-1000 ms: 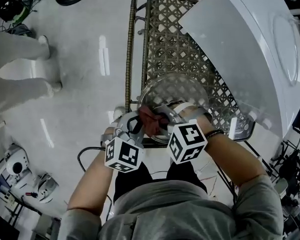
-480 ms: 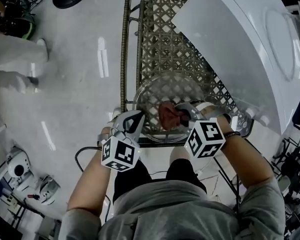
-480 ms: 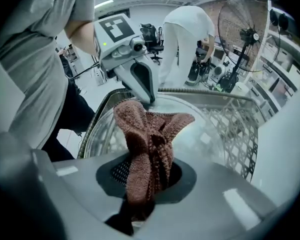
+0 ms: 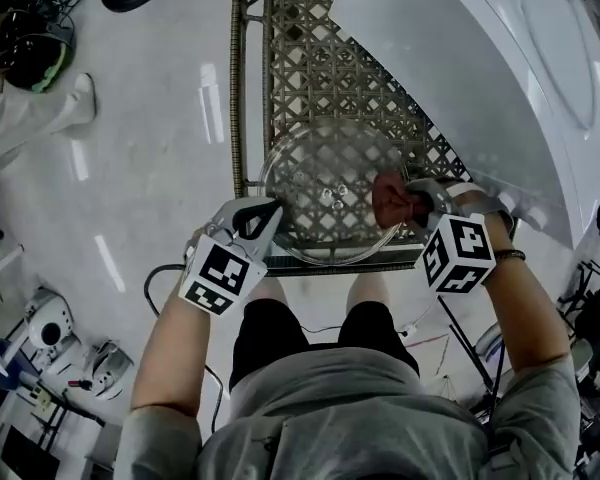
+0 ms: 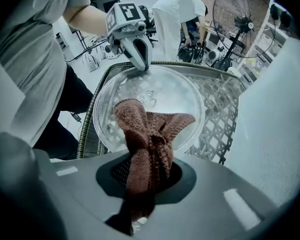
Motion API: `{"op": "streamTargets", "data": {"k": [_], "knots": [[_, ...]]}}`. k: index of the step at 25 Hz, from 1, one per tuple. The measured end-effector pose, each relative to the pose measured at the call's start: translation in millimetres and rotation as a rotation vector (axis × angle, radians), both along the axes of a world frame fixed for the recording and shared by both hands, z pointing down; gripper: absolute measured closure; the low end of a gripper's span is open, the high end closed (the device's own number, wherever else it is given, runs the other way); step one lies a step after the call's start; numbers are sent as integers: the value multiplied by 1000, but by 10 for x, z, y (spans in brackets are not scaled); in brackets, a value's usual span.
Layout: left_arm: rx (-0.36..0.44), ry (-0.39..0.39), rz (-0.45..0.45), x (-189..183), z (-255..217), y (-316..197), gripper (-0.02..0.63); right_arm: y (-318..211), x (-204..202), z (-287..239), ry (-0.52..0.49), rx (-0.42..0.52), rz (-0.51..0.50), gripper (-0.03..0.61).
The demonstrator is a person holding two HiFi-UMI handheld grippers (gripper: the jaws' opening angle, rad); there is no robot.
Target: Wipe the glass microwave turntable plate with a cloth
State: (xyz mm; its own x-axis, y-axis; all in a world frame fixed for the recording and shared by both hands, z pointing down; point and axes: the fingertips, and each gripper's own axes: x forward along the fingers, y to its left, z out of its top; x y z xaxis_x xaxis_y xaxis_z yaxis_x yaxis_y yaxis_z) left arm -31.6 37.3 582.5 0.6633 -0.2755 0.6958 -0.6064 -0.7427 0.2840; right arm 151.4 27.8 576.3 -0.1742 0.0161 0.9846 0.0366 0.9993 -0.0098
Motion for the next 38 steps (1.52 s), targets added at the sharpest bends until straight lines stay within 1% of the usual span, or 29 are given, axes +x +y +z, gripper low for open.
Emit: {"op": "streamTargets", "data": {"k": [2, 4, 7, 10, 12, 13, 15, 17, 22, 27, 32, 38], "knots": [[-25, 9, 10, 4, 7, 14, 615, 8, -59, -7, -12, 21, -14, 503], [-48, 25, 15, 10, 9, 18, 615, 102, -265, -57, -77, 39, -53, 503], [-66, 48, 17, 9, 9, -2, 615, 445, -871, -131, -231, 17, -134, 503], [-98, 62, 18, 2, 17, 14, 615, 770, -1514, -108, -338, -4, -204, 503], [-117, 64, 26, 13, 18, 42, 616, 884, -1827, -67, -372, -3, -232, 503], [-115, 62, 34, 21, 16, 45, 616, 904, -1936, -37, -378, 3, -240, 503], [-99, 54, 53, 32, 13, 37, 615, 899, -2071, 27, -377, 19, -248, 503], [-91, 47, 65, 31, 15, 33, 617, 882, -2116, 63, -379, 18, -238, 503], [-83, 22, 99, 39, 32, 61, 615, 869, -2037, 82, -374, -15, -196, 505], [-80, 25, 108, 51, 32, 65, 615, 820, -1736, 95, -324, -39, -174, 503], [-76, 24, 108, 44, 29, 67, 615, 756, -1198, 84, -238, -47, -143, 505], [-71, 24, 109, 47, 21, 69, 615, 670, -401, 60, -85, -55, -111, 505]]}}
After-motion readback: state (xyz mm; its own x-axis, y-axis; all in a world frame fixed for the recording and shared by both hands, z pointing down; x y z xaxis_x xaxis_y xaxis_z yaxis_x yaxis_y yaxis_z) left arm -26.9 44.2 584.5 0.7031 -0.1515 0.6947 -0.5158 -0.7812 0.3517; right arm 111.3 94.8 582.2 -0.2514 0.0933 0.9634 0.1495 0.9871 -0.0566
